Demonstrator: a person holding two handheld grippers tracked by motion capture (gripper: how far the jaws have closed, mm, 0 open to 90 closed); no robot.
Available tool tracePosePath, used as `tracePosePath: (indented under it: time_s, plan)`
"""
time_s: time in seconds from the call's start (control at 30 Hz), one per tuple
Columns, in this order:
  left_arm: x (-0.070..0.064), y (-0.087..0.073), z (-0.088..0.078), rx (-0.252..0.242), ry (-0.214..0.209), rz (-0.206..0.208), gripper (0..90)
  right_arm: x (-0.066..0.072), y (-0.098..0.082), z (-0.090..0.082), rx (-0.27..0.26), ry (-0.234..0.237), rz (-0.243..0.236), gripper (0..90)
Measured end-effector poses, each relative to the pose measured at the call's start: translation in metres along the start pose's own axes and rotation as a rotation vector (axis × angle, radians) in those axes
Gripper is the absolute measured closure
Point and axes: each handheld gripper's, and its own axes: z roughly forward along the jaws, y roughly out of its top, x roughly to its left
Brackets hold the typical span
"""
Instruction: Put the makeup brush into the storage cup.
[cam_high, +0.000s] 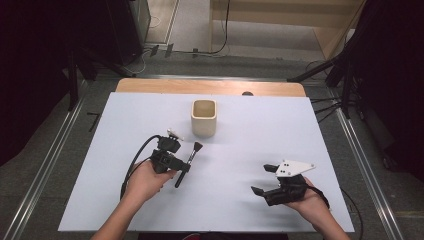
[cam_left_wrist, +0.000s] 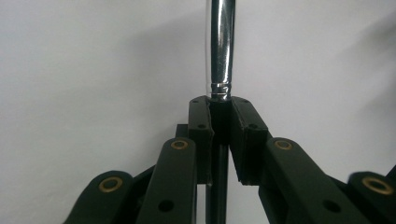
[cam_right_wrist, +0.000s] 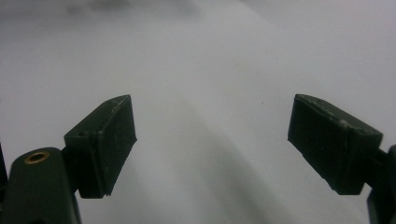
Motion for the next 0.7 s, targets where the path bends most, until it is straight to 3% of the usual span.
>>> tracePosePath:
  time_s: [0.07,0.13,0.17,0.27,0.47,0.57,0.7]
  plan:
    - [0.0001,-0.0039,0.0026,-0.006,0.019,0.011,80.1,-0.0006,0.0001,-0.0005,-0.001,0.005,0.019,16.4]
    - [0.0012,-0.0059,0.0038,-0.012,0.009,0.011,80.1,-0.0007,0.0001,-0.0015,-0.007,0.008,0.024,16.7]
    - [0.0024,-0.0073,0.0039,-0.02,-0.021,0.003,80.1,-0.0016,0.0009,-0.002,-0.018,0.013,0.04,16.9]
    - [0.0038,-0.0081,0.0028,-0.035,-0.048,0.002,80.1,-0.0016,0.0013,-0.0016,-0.025,0.021,0.047,17.3]
    - [0.0034,-0.0115,-0.0012,-0.077,-0.149,-0.001,80.1,-0.0016,0.0034,-0.0011,-0.051,0.03,0.07,18.4]
    - [0.0028,-0.0111,-0.0019,-0.091,-0.173,0.006,80.1,-0.0023,0.0042,-0.0008,-0.052,0.034,0.083,18.4]
    - [0.0057,-0.0112,-0.0006,-0.1,-0.197,0.001,80.1,-0.0011,0.0081,0.0013,-0.066,0.077,0.098,16.0]
